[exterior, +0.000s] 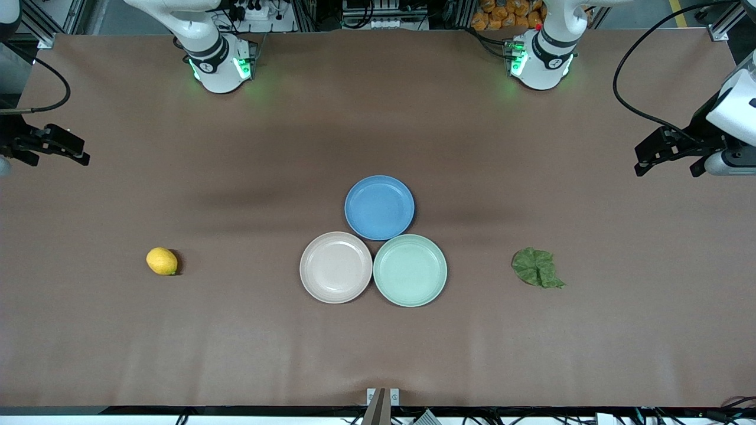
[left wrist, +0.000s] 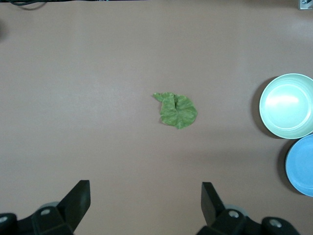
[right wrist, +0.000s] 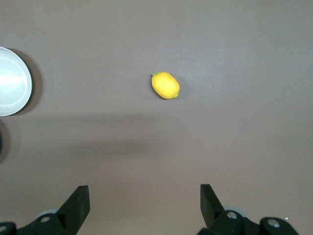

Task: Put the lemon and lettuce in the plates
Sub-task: 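Move the right gripper toward the yellow lemon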

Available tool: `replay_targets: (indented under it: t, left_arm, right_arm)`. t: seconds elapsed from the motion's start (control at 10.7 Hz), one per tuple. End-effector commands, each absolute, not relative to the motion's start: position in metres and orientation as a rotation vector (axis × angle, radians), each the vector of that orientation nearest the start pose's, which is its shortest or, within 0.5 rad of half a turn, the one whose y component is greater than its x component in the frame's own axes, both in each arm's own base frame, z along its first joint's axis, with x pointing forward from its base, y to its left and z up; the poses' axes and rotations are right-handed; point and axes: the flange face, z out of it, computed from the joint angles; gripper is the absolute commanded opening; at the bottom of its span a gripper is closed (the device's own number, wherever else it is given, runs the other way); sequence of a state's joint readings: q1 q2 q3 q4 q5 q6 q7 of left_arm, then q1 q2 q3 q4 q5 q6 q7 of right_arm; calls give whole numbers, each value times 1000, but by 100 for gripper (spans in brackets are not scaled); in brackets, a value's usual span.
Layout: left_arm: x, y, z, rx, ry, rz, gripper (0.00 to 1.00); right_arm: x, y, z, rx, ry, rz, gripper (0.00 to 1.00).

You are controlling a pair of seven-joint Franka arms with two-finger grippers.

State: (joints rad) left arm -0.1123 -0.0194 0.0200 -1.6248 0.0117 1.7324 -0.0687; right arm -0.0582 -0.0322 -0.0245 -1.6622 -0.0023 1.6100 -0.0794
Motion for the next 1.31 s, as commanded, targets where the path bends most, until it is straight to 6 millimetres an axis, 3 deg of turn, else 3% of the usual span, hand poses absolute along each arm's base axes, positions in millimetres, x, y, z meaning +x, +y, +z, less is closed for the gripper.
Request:
replay_targets:
  t: [0.0, 0.56, 0.93, 1.22]
  left_arm:
    - [564, -48, 630, -3150, 55, -192, 100]
    - [564, -49, 632, -3151, 55, -197, 100]
    - [564, -51, 632, -3150, 60, -197, 100]
    - [564, -50, 632, -3142, 63, -200, 100]
  right_arm:
    - [536, -48, 606, -3153, 18, 23, 100]
    - [539, -49, 600, -3153, 18, 33, 100]
    - [542, -55, 574, -3153, 26, 28, 100]
    - [546, -71, 546, -3141, -135, -14, 100]
